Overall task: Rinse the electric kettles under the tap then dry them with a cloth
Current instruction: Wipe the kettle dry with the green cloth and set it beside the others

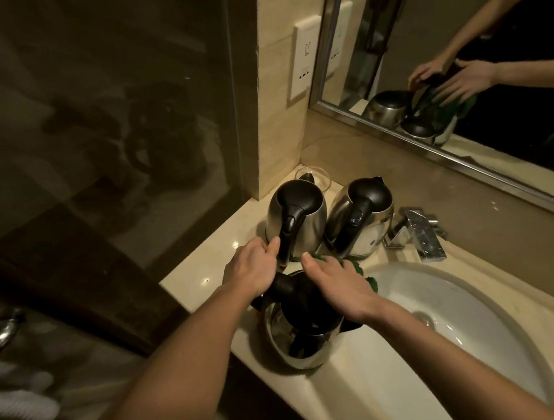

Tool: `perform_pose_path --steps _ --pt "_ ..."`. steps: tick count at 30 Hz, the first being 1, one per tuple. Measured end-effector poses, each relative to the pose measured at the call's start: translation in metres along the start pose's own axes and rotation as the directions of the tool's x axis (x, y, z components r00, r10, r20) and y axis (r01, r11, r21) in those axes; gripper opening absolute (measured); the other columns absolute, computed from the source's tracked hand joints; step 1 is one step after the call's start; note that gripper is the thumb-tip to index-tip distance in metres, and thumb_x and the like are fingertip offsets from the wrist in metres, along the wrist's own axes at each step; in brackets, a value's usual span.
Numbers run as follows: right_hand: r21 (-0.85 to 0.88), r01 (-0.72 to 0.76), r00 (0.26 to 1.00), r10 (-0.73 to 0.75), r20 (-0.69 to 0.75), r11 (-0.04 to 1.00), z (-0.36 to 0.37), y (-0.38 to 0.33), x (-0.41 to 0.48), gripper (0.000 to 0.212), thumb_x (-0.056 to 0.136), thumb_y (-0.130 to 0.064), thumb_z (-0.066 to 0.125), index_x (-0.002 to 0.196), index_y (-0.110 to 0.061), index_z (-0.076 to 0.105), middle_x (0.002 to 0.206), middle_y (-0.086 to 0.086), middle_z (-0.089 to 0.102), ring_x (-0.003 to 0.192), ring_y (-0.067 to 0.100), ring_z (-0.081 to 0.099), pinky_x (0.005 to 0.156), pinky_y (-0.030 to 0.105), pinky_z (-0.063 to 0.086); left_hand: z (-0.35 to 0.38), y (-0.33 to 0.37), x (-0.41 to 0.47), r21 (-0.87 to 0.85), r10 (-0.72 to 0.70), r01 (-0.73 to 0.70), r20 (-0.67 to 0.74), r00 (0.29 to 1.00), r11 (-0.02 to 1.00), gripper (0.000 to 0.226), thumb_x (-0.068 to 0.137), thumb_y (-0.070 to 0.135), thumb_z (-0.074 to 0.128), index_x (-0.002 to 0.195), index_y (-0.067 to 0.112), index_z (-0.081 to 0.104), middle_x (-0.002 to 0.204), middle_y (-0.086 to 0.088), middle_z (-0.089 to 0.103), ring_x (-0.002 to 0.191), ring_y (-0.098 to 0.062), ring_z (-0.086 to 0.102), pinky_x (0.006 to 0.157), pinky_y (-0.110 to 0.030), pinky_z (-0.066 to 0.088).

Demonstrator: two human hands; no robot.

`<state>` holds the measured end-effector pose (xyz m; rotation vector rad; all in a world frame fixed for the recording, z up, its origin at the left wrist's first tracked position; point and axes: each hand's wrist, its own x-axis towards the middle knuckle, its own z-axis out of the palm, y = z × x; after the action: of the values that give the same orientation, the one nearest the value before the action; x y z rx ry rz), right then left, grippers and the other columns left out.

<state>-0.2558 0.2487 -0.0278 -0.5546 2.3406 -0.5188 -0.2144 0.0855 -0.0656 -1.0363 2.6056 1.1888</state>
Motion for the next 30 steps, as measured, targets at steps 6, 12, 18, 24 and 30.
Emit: perform_pose_path --steps 6,12,18,24,30 --pt "-0.107 -0.216 0.956 0.188 -0.227 0.97 0.026 -0.027 -0.011 0.086 0.093 -0.072 0.009 0.158 -0.017 0.012 0.166 0.011 0.002 0.151 0.037 0.002 0.119 0.056 0.008 0.002 -0.002 0.001 0.027 0.025 -0.025 -0.012 1.0 0.999 0.045 0.105 0.055 0.03 0.114 0.019 0.056 0.102 -0.001 0.056 0.092 -0.02 0.054 0.08 -0.037 0.042" --pt "-0.088 -0.338 0.896 0.292 -0.334 0.937 0.05 -0.04 -0.026 0.094 0.092 -0.073 0.012 0.157 -0.007 -0.004 0.164 0.019 -0.007 0.15 0.041 -0.007 0.118 0.059 0.007 0.002 -0.002 0.001 0.049 0.056 -0.056 -0.015 0.998 0.997 0.045 0.105 0.053 0.029 0.113 0.017 0.055 0.104 -0.003 0.058 0.093 -0.02 0.055 0.079 -0.037 0.043" --pt "-0.073 -0.363 0.872 0.311 -0.379 0.929 0.066 -0.047 -0.037 0.097 0.092 -0.074 0.014 0.156 -0.006 -0.007 0.164 0.018 -0.009 0.15 0.04 -0.011 0.118 0.059 0.007 0.004 -0.003 0.0 0.033 0.071 -0.069 -0.044 0.997 0.997 0.051 0.105 0.054 0.03 0.119 0.014 0.058 0.105 -0.005 0.059 0.093 -0.021 0.055 0.08 -0.039 0.045" --pt "-0.118 -0.304 0.879 0.231 -0.416 0.945 0.089 -0.049 -0.059 0.098 0.089 -0.075 0.013 0.156 -0.009 -0.012 0.164 0.013 -0.015 0.149 0.036 -0.018 0.119 0.056 0.006 0.004 -0.005 0.001 0.014 0.081 -0.08 -0.065 0.995 0.997 0.051 0.105 0.053 0.029 0.117 0.014 0.058 0.103 -0.007 0.06 0.09 -0.021 0.054 0.076 -0.038 0.04" --pt "-0.171 -0.298 0.877 0.198 -0.439 0.939 0.116 -0.059 -0.071 0.102 0.072 -0.08 -0.015 0.15 -0.014 -0.023 0.161 0.017 -0.021 0.146 0.039 -0.024 0.119 0.058 0.009 0.002 -0.008 -0.006 0.02 0.092 -0.091 -0.061 0.994 0.996 0.053 0.106 0.053 0.027 0.118 0.013 0.058 0.097 -0.004 0.055 0.089 -0.021 0.052 0.077 -0.039 0.041"
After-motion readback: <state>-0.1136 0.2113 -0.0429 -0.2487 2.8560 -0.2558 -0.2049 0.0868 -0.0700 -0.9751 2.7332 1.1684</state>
